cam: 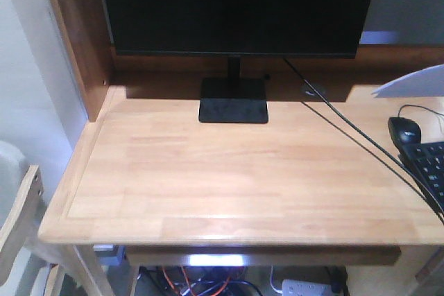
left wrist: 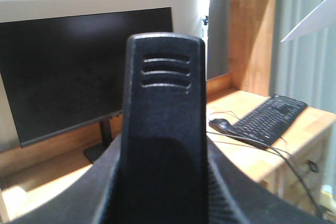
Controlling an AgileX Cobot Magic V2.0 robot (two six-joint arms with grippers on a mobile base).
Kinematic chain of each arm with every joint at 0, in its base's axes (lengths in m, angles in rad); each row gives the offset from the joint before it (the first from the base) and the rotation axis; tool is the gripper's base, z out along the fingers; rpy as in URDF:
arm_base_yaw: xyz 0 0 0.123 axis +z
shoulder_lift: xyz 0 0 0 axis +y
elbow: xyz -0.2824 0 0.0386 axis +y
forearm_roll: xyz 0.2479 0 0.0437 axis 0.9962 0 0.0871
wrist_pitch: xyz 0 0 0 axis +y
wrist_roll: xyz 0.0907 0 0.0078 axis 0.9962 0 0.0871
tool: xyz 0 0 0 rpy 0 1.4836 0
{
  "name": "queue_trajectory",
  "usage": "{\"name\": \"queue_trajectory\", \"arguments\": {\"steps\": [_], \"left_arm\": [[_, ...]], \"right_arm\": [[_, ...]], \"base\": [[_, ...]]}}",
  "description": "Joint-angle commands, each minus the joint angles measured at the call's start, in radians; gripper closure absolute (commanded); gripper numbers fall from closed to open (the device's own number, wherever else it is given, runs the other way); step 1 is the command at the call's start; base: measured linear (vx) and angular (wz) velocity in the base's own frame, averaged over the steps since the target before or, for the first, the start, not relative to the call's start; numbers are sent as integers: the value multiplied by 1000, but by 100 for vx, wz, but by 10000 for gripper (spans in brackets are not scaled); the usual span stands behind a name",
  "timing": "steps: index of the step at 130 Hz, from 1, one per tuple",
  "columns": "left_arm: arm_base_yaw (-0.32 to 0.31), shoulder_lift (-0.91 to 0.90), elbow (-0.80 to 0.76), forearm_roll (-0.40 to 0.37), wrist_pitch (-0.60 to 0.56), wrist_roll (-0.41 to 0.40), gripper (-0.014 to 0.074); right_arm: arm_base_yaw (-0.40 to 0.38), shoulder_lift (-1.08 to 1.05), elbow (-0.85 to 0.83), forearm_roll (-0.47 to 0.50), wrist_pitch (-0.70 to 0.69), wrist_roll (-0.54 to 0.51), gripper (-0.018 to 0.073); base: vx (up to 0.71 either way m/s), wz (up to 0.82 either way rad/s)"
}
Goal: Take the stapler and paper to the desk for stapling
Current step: 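Approach the desk surface in front of the monitor and stop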
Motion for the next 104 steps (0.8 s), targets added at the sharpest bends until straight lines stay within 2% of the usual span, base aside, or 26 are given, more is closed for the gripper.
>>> {"name": "queue_trajectory", "arguments": {"steps": [1,53,104], "left_arm": [[-4,17,-23,-10,-117,0,603],[-4,17,-23,-10,-117,0,603],[-4,17,-23,-10,-117,0,603]], "right_arm": [[0,13,-28,-9,-40,-9,565],[0,13,-28,-9,-45,-9,565],[0,13,-28,-9,-45,-9,565]], "base": [[31,-2],[24,1],[11,-1]]}}
